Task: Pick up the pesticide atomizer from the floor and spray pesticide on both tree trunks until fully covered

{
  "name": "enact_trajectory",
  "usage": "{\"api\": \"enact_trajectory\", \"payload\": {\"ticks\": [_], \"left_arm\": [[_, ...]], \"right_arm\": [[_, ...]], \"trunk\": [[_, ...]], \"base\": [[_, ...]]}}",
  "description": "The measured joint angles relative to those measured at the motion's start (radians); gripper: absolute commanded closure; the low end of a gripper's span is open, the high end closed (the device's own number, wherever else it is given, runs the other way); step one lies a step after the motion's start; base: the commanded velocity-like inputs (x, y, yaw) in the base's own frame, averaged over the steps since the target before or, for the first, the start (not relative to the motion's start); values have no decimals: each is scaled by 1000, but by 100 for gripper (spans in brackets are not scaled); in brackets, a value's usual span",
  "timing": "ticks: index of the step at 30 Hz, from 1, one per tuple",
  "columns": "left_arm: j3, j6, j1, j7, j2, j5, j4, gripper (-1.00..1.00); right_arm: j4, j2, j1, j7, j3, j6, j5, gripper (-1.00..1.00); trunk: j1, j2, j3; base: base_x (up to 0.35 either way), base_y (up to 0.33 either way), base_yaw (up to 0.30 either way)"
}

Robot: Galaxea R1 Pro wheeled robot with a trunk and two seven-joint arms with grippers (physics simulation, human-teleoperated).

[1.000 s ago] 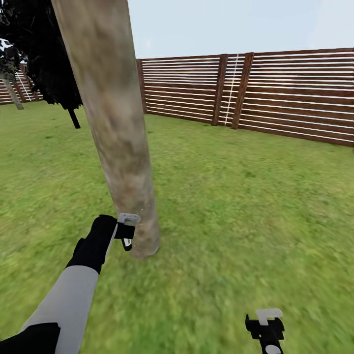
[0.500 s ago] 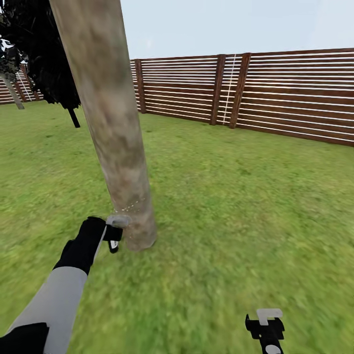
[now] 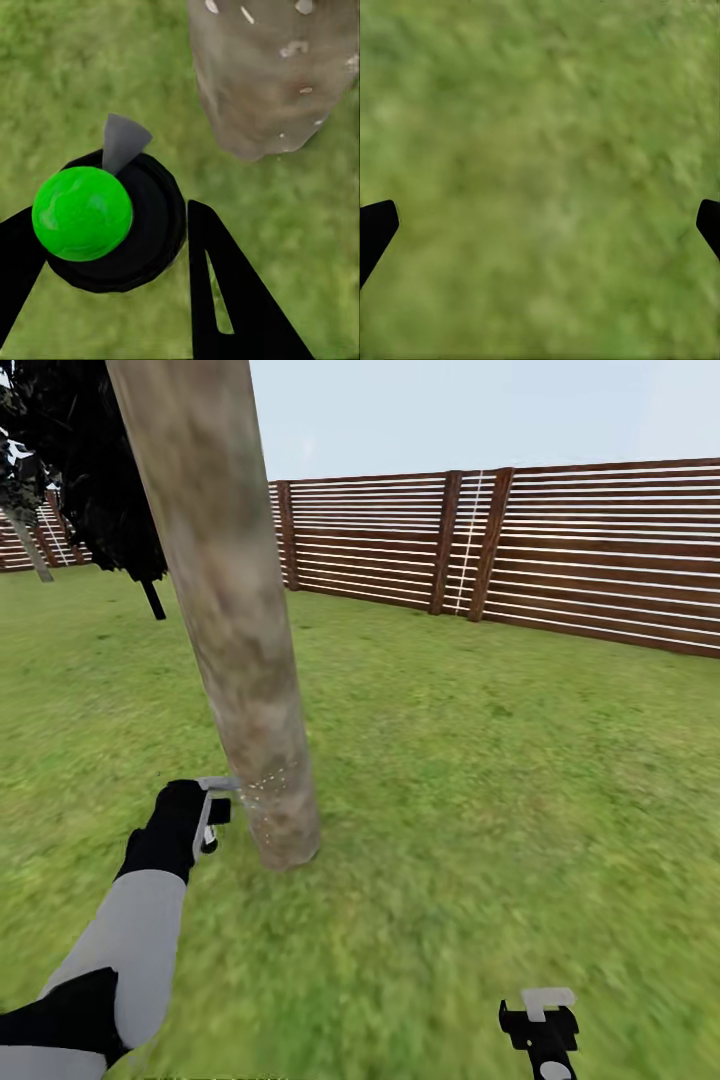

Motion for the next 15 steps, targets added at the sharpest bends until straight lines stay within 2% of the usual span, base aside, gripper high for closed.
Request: {"api": "enact_trajectory", "payload": {"ticks": [3, 6, 9, 11, 14, 15], "left_arm": [[-1, 22, -59, 2, 4, -11, 0, 100], [-3, 42, -81, -1, 13, -10, 3, 100], [-1, 36, -57, -5, 15, -8, 15, 100], [-3, 19, 24, -6, 9, -5, 21, 100], [-2, 11, 38, -4, 0, -7, 10, 100], [-7, 13, 21, -2, -5, -6, 6, 100]], "right_arm": [[0, 0, 0, 0, 0, 0, 0, -100], [0, 0, 0, 0, 0, 0, 0, -100], [0, 0, 0, 0, 0, 0, 0, -100], [0, 0, 0, 0, 0, 0, 0, -100], [0, 0, 0, 0, 0, 0, 1, -100], [0, -1, 0, 0, 0, 0, 1, -100]], "trunk": [[0, 0, 0], [0, 0, 0], [0, 0, 0], [0, 0, 0], [0, 0, 0], [0, 0, 0]], "base": [[0, 0, 261], [0, 0, 82], [0, 0, 15], [0, 0, 3], [0, 0, 0], [0, 0, 0]]}}
